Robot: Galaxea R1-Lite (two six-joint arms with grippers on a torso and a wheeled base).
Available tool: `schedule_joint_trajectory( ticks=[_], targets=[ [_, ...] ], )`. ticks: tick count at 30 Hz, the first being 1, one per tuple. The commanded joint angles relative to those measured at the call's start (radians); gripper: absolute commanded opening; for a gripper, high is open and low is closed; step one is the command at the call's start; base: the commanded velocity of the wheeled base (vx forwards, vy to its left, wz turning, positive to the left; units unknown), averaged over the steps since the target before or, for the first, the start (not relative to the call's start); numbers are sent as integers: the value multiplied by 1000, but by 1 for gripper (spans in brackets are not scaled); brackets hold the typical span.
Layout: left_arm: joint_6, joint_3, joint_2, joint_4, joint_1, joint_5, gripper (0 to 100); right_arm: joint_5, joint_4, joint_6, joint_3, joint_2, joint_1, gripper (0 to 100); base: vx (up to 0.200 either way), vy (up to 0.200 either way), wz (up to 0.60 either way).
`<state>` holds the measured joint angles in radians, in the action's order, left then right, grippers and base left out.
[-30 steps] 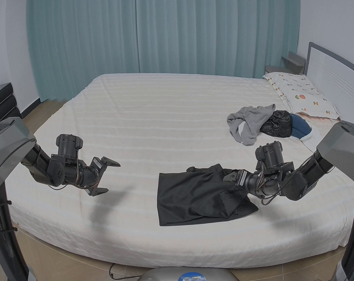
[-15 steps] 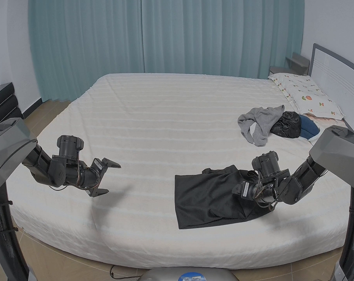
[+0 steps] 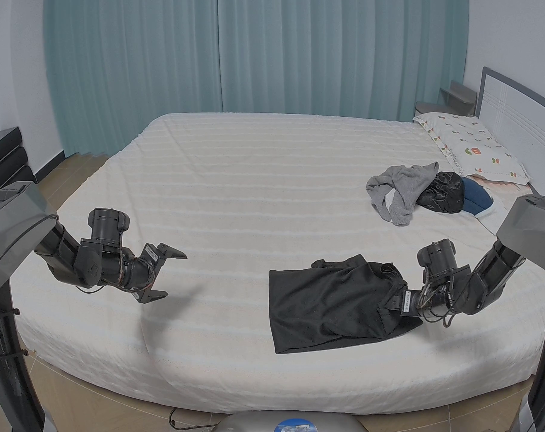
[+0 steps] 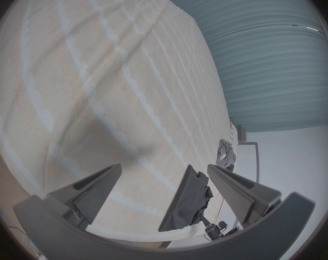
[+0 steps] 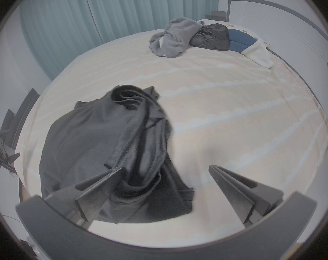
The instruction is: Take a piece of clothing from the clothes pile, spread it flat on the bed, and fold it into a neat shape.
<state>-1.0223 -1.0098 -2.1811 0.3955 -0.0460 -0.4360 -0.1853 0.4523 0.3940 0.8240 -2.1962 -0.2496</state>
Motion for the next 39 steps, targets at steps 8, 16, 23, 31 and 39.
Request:
schedule_joint_trajectory(
  ticks=[8, 16, 23, 31, 39],
  targets=[
    [-1, 0, -2, 0, 0, 0, 100, 92, -1, -132, -88, 102, 167, 100, 0, 0, 0],
    [-1, 0, -2, 0, 0, 0, 100, 248, 17, -89, -74, 127, 148, 100, 0, 0, 0],
    [22, 0, -5, -1, 0, 0, 100, 236, 101, -4, -71, 76, 7, 100, 0, 0, 0],
    [27, 0, -5, -1, 0, 0, 100, 133, 86, -17, -29, -14, -5, 100, 0, 0, 0],
    [28, 0, -5, -1, 0, 0, 100, 133, 42, -86, -52, -4, 101, 100, 0, 0, 0]
  ],
)
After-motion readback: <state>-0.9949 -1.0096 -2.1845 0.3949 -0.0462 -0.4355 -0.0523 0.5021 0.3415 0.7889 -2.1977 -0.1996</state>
